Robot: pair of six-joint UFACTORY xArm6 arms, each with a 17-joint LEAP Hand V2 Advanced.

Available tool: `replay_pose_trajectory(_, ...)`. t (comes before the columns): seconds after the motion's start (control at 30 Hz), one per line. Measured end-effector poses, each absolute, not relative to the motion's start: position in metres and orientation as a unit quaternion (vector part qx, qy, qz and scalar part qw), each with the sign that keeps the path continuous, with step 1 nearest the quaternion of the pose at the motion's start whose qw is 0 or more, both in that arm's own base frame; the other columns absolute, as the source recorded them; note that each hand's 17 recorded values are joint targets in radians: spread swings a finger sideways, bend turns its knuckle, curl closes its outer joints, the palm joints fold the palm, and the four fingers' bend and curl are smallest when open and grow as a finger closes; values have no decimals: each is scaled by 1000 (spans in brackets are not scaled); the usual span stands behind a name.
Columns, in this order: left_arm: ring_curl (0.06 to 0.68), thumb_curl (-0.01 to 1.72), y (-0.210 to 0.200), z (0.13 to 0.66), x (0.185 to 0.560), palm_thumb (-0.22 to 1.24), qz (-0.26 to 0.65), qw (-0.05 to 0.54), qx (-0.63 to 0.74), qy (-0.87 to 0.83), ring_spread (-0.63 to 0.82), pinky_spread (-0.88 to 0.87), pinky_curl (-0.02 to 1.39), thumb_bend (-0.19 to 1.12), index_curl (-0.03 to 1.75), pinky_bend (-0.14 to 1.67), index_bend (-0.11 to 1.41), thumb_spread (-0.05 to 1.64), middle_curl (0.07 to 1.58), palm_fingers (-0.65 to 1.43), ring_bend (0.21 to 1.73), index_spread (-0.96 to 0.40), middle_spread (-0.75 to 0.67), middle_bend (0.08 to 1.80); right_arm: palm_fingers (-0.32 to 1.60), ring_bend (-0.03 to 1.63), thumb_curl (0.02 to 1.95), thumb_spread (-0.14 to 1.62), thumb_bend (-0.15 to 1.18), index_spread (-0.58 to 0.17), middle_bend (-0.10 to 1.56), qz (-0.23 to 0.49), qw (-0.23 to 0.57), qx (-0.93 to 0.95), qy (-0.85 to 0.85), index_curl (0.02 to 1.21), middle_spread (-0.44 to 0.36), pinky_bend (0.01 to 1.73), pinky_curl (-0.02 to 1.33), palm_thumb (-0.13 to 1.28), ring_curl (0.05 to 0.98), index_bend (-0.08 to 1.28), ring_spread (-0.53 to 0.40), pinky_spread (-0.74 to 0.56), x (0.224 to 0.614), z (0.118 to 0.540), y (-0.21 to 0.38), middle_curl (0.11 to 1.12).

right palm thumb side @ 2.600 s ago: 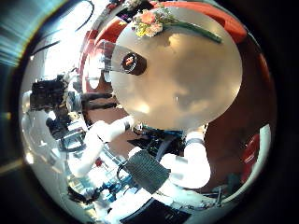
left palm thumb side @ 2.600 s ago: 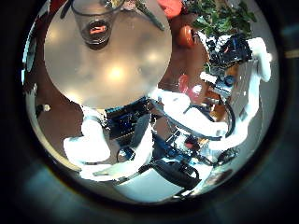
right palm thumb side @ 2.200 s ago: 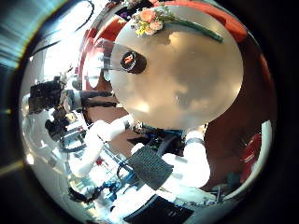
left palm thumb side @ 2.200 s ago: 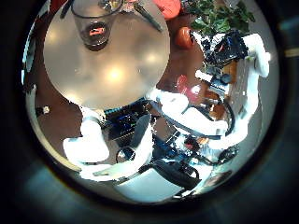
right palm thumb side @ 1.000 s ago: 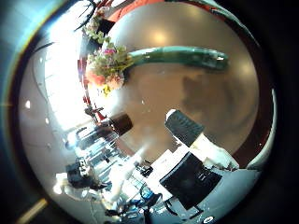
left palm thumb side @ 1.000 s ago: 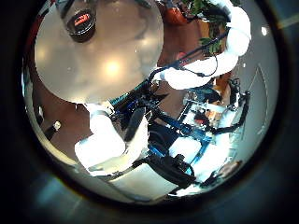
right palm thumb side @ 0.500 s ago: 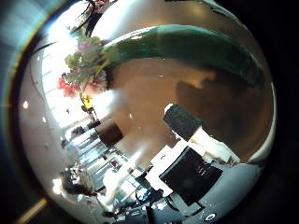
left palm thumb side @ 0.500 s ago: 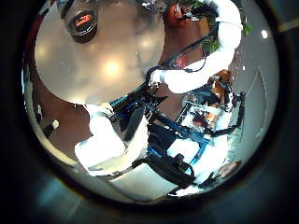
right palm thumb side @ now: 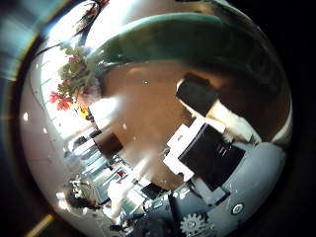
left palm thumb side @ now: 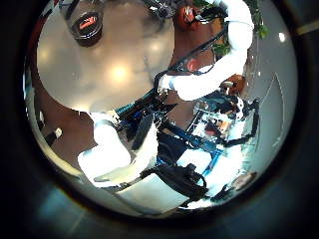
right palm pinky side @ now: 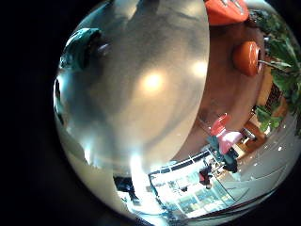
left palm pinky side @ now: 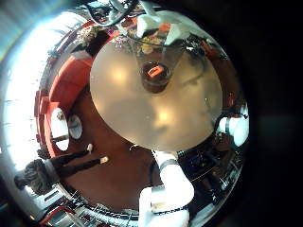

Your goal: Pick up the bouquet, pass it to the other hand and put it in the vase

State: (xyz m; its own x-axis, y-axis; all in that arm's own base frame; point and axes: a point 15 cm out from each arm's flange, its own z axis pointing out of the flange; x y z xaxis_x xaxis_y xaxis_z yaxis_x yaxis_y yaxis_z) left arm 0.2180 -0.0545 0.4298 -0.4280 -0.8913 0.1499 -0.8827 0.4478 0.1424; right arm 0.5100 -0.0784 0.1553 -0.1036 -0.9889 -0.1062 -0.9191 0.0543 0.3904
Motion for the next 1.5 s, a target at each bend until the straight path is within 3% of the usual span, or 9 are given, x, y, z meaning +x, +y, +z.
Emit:
replay_pose_trajectory(0.17, 194, 315, -55, 431, 218, 300, -19, 101, 525, -845, 558, 537, 315, -24, 366, 196, 182, 1066, 296, 133, 464, 40, 443, 184, 1059, 864, 473, 1017, -15, -318, 537, -187, 115, 670, -709, 370, -114, 414, 185, 677, 309, 225, -176, 9, 503, 156, -72, 449)
replay_pose_trajectory(0.23, 194, 316, -55, 431, 218, 300, -19, 101, 524, -845, 558, 537, 315, -24, 366, 196, 182, 1066, 296, 133, 463, 40, 443, 185, 1257, 903, 488, 998, -10, -351, 596, -184, 127, 676, -702, 417, -144, 563, 226, 716, 345, 283, -207, -141, 501, 156, -69, 483)
replay_pose_trajectory(0.3, 194, 316, -55, 431, 219, 300, -19, 100, 525, -845, 558, 537, 315, -24, 366, 196, 182, 1066, 296, 133, 463, 40, 443, 185, 1491, 967, 501, 979, -6, -379, 741, -177, 137, 681, -697, 497, -166, 709, 279, 763, 386, 463, -219, -291, 501, 156, -67, 541)
replay_pose_trajectory(0.53, 195, 316, -56, 433, 219, 301, -15, 99, 524, -846, 558, 537, 315, -24, 364, 196, 180, 1067, 296, 133, 463, 40, 443, 185, 1306, 1246, 568, 895, 28, -387, 1067, -153, 144, 691, -692, 717, -205, 1167, 471, 983, 519, 846, -232, -321, 504, 169, -64, 709)
replay_pose_trajectory(0.67, 196, 315, -56, 436, 220, 302, -12, 97, 524, -846, 558, 537, 315, -24, 363, 196, 181, 1067, 297, 133, 463, 40, 443, 185, 1220, 1331, 610, 884, 37, -364, 1191, -119, 104, 692, -704, 800, -199, 1293, 545, 1053, 574, 981, -230, -283, 518, 207, -62, 773)
replay_pose_trajectory(0.77, 196, 314, -56, 437, 221, 302, -11, 96, 525, -846, 558, 537, 315, -24, 363, 196, 181, 1067, 297, 133, 463, 40, 443, 185, 1169, 1376, 643, 903, 43, -341, 1259, -54, 39, 694, -716, 850, -192, 1357, 595, 1087, 609, 1058, -227, -249, 541, 260, -62, 806)
replay_pose_trajectory(1.03, 195, 313, -54, 446, 227, 302, -3, 88, 529, -844, 561, 537, 314, -24, 364, 195, 182, 1068, 296, 135, 469, 40, 438, 184, 1115, 1463, 750, 913, 77, -291, 1353, 22, -45, 689, -723, 912, -160, 1394, 689, 1176, 673, 1136, -211, -195, 525, 356, -65, 837)
replay_pose_trajectory(1.33, 196, 313, -57, 454, 235, 303, 18, 93, 535, -839, 559, 537, 316, -23, 366, 197, 183, 1069, 296, 143, 469, 41, 432, 183, 1113, 1483, 849, 907, 66, -263, 1375, -13, -238, 654, -718, 929, -145, 1368, 751, 1174, 696, 1161, -198, -169, 509, 440, -62, 835)
replay_pose_trajectory(1.5, 196, 312, -57, 456, 237, 305, 37, 108, 542, -833, 552, 525, 313, -23, 370, 194, 186, 1073, 300, 162, 469, 49, 422, 190, 1113, 1487, 906, 901, 57, -252, 1381, -37, -340, 633, -695, 930, -139, 1348, 783, 1161, 702, 1164, -194, -163, 477, 490, -49, 829)
